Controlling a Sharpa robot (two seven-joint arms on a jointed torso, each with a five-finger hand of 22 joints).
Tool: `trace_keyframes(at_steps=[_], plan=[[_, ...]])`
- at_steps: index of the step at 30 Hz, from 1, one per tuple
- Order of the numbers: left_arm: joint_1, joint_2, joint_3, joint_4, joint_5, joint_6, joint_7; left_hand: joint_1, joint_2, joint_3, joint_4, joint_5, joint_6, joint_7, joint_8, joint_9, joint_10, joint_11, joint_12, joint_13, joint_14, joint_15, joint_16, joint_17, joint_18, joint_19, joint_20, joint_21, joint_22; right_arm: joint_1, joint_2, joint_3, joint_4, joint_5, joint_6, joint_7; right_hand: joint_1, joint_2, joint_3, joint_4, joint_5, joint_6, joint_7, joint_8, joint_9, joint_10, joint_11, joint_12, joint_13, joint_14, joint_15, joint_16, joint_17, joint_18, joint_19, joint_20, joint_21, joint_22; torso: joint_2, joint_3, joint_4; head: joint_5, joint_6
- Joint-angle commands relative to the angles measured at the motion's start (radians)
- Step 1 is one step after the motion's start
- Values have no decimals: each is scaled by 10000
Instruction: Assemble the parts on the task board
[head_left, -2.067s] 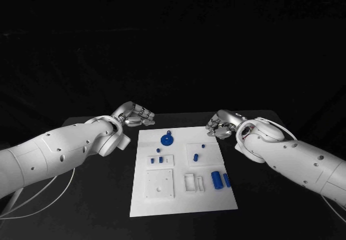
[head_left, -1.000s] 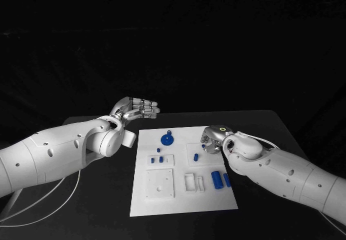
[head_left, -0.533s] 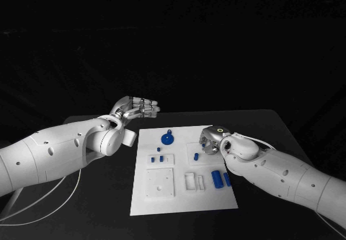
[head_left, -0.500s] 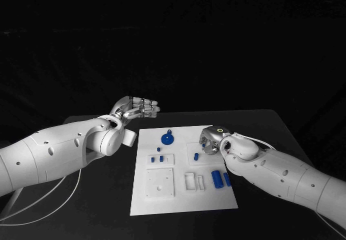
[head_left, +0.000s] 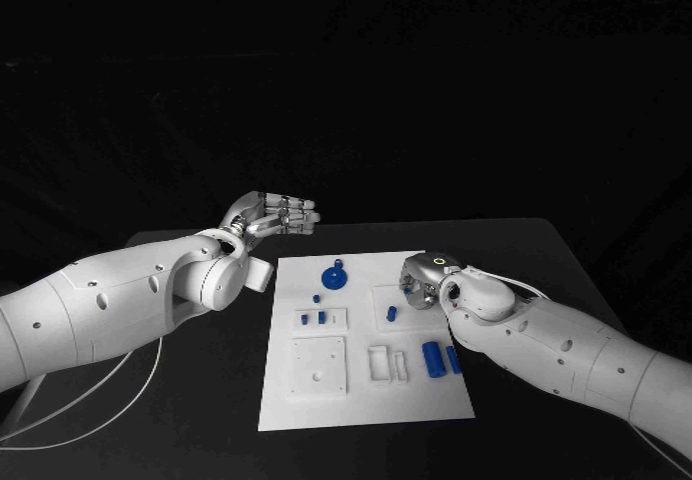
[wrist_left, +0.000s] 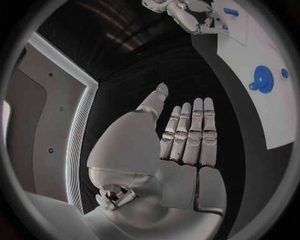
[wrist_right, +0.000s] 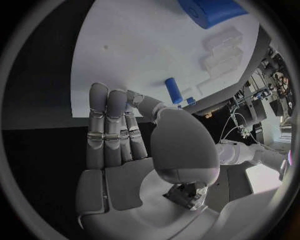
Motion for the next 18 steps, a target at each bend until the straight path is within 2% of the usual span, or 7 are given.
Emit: trace_keyframes(at_steps=[1,5,9,18], plan=[[16,14,12,12,76,74,33,40,30,-77,-11,-42,-137,10,8,-4,-64,18,47,4,-100,-1,-38,-3,-33,99,3,68,-25,-41,43,-46,23,-355,108,-150,29,130,41,-41,-38,282,-67,-15,31,347,-100,14,34,-14,-108,33,23,72,-58,-89,110,171,0,3,7,-47,1],[16,2,11,10,76,68,16,49,28,-91,-13,-45,-269,24,6,-7,-75,24,48,4,-103,2,-38,-3,-30,104,6,71,-45,-41,50,-59,32,-492,6,-282,90,207,84,-171,-79,539,-135,-29,32,649,-177,17,43,-3,-138,20,36,35,-130,-145,264,471,2,12,0,-58,-3],[16,6,11,11,75,79,9,61,27,-99,-18,-49,-277,25,12,-5,-69,22,50,4,-99,0,-37,-2,-28,107,6,73,-60,-42,72,-65,26,-546,-127,-345,72,243,96,-243,-143,634,-165,-27,35,776,-213,21,49,10,-148,-6,42,26,-217,-155,335,776,5,2,2,-74,-4],[16,20,11,-1,75,80,7,78,27,-118,-38,-40,-302,32,11,-6,-81,28,46,3,-108,4,-39,-3,-22,120,7,82,-105,-43,142,-73,12,-604,-291,-429,13,288,-85,-258,-178,792,-212,-28,39,919,-272,22,53,32,-187,-30,77,-75,-87,-189,435,1537,1,5,11,-103,-30]])
